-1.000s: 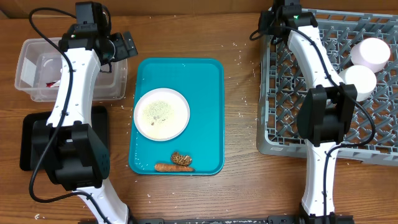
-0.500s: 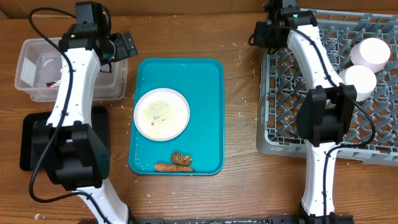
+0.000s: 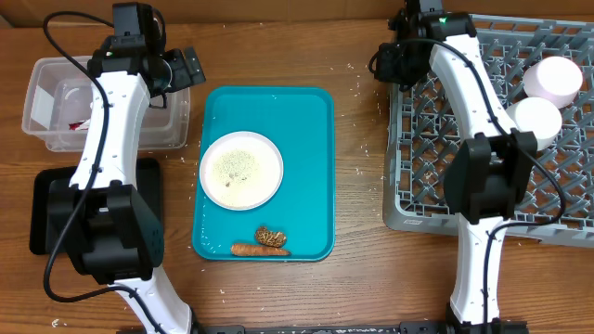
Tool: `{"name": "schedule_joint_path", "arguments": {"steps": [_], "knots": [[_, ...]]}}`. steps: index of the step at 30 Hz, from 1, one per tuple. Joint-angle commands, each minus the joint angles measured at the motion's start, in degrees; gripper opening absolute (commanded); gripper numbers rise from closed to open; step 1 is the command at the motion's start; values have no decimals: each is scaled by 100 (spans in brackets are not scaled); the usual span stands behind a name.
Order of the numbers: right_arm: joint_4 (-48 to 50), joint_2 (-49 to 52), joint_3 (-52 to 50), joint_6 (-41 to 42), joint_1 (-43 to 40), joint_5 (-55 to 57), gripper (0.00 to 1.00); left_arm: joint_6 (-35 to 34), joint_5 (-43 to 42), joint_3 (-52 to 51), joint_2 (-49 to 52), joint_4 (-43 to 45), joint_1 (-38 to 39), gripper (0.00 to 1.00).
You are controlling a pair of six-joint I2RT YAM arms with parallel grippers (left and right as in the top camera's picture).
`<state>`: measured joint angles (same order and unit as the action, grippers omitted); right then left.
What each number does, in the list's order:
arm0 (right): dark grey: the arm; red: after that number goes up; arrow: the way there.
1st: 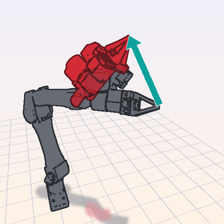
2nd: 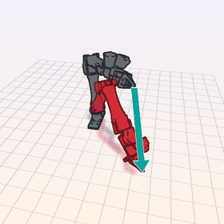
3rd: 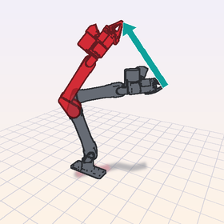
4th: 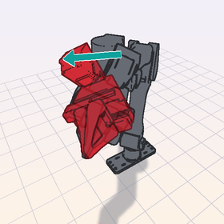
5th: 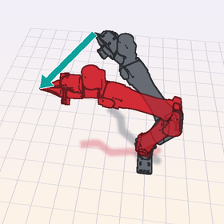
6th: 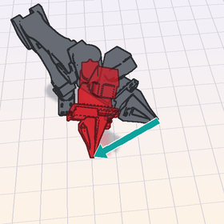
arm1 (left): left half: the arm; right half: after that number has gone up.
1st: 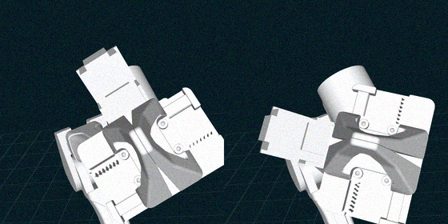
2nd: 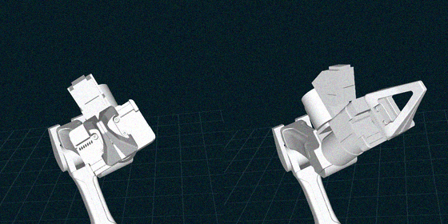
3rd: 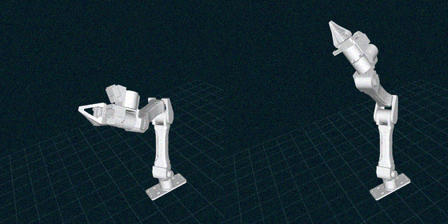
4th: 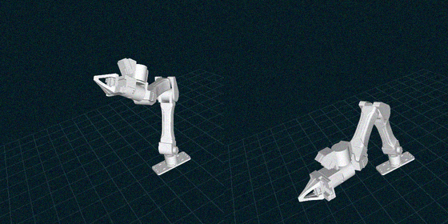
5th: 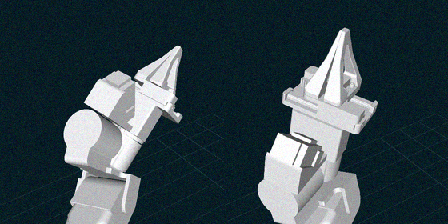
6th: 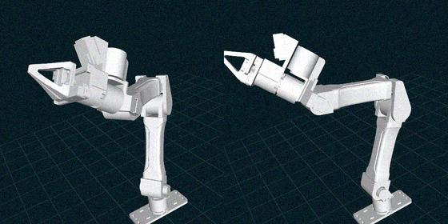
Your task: Sort waste into correct bins and load items into the dishwasher
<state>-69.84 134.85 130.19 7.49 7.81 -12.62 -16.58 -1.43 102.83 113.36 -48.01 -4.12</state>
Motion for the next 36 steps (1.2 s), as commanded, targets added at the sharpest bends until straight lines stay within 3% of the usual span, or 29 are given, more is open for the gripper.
{"name": "schedule_joint_path", "arguments": {"steps": [1,3,6,9,11,13,20,24,28,36], "knots": [[-343,-634,157,72,153,313,32,-79,15,9,-129,4,39,100],[-643,-638,157,72,190,575,38,-79,15,9,-129,4,39,100],[-1119,-636,22,66,232,435,37,-79,15,9,-129,4,39,100],[-1447,-636,-103,68,264,354,31,-79,15,9,-129,4,39,100],[-1777,-636,-197,68,297,361,19,-79,15,9,-129,4,39,100],[-2009,-636,-284,92,313,358,14,-79,15,9,-129,4,39,100],[-2649,-636,-315,284,310,407,14,-79,15,9,-129,4,39,100],[-2610,-636,-442,284,310,422,13,-79,15,9,-129,4,39,100],[-2422,-636,-789,332,313,393,4,-79,15,9,-129,4,39,100],[-2028,-636,-1482,461,310,400,4,-79,15,9,-129,4,39,100]]}}
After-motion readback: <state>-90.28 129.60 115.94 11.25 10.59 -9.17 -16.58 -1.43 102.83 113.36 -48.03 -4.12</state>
